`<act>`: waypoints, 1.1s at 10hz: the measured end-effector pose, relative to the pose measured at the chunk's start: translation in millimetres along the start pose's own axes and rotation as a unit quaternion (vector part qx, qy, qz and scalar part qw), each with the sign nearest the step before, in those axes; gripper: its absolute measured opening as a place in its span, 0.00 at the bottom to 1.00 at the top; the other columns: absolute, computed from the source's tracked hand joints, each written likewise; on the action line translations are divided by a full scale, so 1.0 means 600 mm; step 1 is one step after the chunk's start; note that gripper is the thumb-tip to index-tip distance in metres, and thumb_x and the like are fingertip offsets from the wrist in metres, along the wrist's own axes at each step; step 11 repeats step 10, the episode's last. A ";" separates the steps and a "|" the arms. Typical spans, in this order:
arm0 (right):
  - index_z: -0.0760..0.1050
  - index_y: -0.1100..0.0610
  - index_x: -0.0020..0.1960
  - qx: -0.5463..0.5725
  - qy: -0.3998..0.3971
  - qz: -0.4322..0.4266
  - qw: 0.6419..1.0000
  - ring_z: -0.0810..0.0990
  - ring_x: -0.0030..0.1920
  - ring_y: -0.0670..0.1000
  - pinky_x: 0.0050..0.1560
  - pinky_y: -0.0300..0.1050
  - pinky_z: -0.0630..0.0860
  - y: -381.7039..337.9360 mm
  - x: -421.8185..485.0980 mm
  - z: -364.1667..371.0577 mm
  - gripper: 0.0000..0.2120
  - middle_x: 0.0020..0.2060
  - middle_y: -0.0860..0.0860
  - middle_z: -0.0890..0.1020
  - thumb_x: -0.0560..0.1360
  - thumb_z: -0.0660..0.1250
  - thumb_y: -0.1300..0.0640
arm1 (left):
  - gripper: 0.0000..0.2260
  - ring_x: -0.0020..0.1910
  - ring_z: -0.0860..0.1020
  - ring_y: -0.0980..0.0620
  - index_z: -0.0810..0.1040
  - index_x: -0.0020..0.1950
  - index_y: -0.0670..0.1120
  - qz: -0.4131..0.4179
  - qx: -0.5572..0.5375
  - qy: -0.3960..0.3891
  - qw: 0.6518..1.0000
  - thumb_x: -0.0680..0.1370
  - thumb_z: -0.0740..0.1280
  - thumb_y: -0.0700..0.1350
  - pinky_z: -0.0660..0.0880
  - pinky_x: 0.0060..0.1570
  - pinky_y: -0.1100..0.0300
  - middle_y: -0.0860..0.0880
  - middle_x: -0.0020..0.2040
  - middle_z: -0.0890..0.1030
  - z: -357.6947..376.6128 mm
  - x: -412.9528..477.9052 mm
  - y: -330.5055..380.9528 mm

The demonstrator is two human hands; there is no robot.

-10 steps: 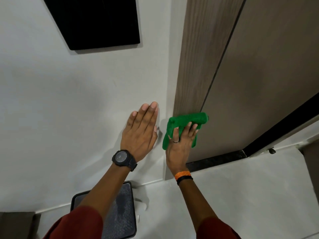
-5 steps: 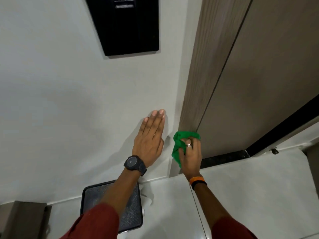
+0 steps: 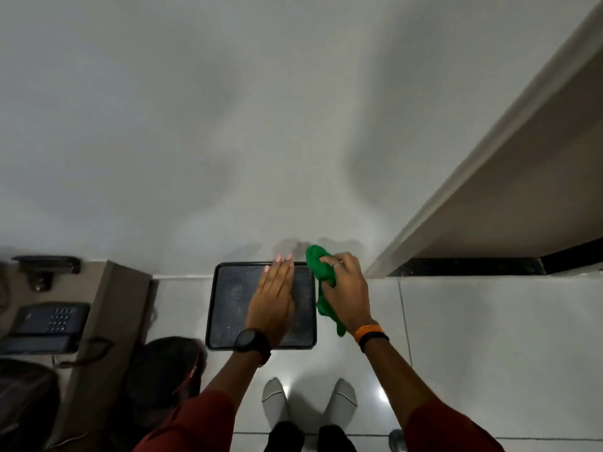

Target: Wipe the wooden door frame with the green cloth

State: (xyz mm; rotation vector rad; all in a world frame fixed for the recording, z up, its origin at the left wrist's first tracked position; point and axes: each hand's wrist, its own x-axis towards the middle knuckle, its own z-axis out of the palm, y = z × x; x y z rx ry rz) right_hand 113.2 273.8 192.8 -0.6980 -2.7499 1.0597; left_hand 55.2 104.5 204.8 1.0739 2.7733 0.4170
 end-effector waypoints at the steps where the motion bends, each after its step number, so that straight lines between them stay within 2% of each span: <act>1: 0.75 0.56 0.70 -0.041 -0.076 0.024 0.996 0.74 0.65 0.54 0.60 0.49 0.81 0.034 -0.002 0.135 0.23 0.63 0.52 0.74 0.76 0.71 0.61 | 0.32 0.76 0.68 0.36 0.69 0.75 0.33 0.005 0.012 -0.048 0.999 0.71 0.73 0.34 0.62 0.77 0.40 0.37 0.76 0.70 0.093 -0.034 -0.084; 2: 0.73 0.56 0.73 -0.077 -0.135 0.042 0.987 0.72 0.69 0.55 0.63 0.50 0.80 0.075 0.010 0.265 0.25 0.68 0.54 0.72 0.77 0.70 0.60 | 0.31 0.77 0.65 0.36 0.68 0.76 0.34 0.009 0.019 -0.054 0.998 0.74 0.71 0.35 0.51 0.80 0.46 0.37 0.78 0.68 0.198 -0.051 -0.169; 3: 0.65 0.57 0.78 -0.138 -0.184 0.040 0.972 0.64 0.76 0.58 0.68 0.57 0.76 0.123 0.032 0.390 0.31 0.76 0.55 0.65 0.78 0.69 0.52 | 0.28 0.81 0.58 0.38 0.62 0.79 0.35 -0.007 0.032 -0.054 0.998 0.81 0.64 0.40 0.47 0.81 0.45 0.39 0.81 0.62 0.309 -0.049 -0.248; 4: 0.47 0.60 0.83 -0.230 -0.231 0.023 0.945 0.46 0.84 0.58 0.81 0.64 0.52 0.173 0.029 0.488 0.40 0.84 0.55 0.47 0.82 0.58 0.40 | 0.28 0.83 0.43 0.44 0.47 0.83 0.39 -0.042 0.027 -0.106 0.993 0.86 0.53 0.47 0.31 0.78 0.53 0.42 0.84 0.46 0.407 -0.039 -0.312; 5: 0.44 0.63 0.83 -0.229 -0.163 -0.007 0.960 0.43 0.84 0.58 0.83 0.64 0.43 0.206 0.015 0.551 0.41 0.84 0.58 0.46 0.83 0.54 0.38 | 0.29 0.83 0.41 0.44 0.44 0.83 0.40 -0.071 0.011 -0.141 0.987 0.86 0.53 0.48 0.33 0.79 0.53 0.43 0.84 0.43 0.491 -0.033 -0.358; 6: 0.48 0.64 0.83 -0.228 -0.114 -0.023 0.967 0.47 0.84 0.58 0.83 0.63 0.46 0.212 0.004 0.566 0.40 0.83 0.59 0.50 0.82 0.50 0.36 | 0.29 0.83 0.43 0.44 0.47 0.82 0.39 -0.072 -0.023 -0.122 0.990 0.85 0.55 0.46 0.42 0.82 0.48 0.42 0.84 0.47 0.523 -0.035 -0.368; 7: 0.48 0.61 0.83 -0.229 -0.109 -0.035 0.967 0.46 0.84 0.57 0.83 0.62 0.47 0.203 0.001 0.544 0.40 0.84 0.58 0.50 0.82 0.47 0.35 | 0.28 0.83 0.46 0.43 0.51 0.82 0.38 -0.075 -0.048 -0.097 0.991 0.85 0.56 0.44 0.50 0.82 0.44 0.41 0.83 0.51 0.494 -0.032 -0.351; 8: 0.46 0.59 0.84 -0.219 -0.064 -0.054 0.972 0.45 0.84 0.55 0.84 0.59 0.45 0.151 0.000 0.479 0.38 0.84 0.55 0.48 0.83 0.49 0.37 | 0.27 0.82 0.52 0.41 0.56 0.81 0.36 -0.067 -0.056 -0.062 0.994 0.83 0.52 0.45 0.54 0.81 0.42 0.39 0.82 0.56 0.401 -0.024 -0.311; 9: 0.46 0.59 0.83 -0.239 0.022 -0.096 0.966 0.49 0.84 0.56 0.84 0.57 0.40 0.068 0.021 0.377 0.35 0.84 0.56 0.49 0.84 0.52 0.41 | 0.28 0.81 0.59 0.41 0.63 0.79 0.35 -0.038 -0.061 0.031 0.997 0.79 0.53 0.45 0.58 0.80 0.42 0.39 0.80 0.63 0.264 0.004 -0.249; 10: 0.48 0.59 0.83 -0.178 0.101 -0.150 0.967 0.48 0.84 0.56 0.84 0.58 0.41 -0.044 0.018 0.236 0.34 0.84 0.56 0.50 0.85 0.52 0.43 | 0.28 0.82 0.57 0.46 0.61 0.81 0.39 -0.008 -0.106 0.122 0.987 0.81 0.56 0.46 0.53 0.81 0.48 0.43 0.82 0.62 0.089 0.007 -0.171; 11: 0.48 0.59 0.83 -0.178 0.101 -0.150 0.967 0.48 0.84 0.56 0.84 0.58 0.41 -0.044 0.018 0.236 0.34 0.84 0.56 0.50 0.85 0.52 0.43 | 0.28 0.82 0.57 0.46 0.61 0.81 0.39 -0.008 -0.106 0.122 0.987 0.81 0.56 0.46 0.53 0.81 0.48 0.43 0.82 0.62 0.089 0.007 -0.171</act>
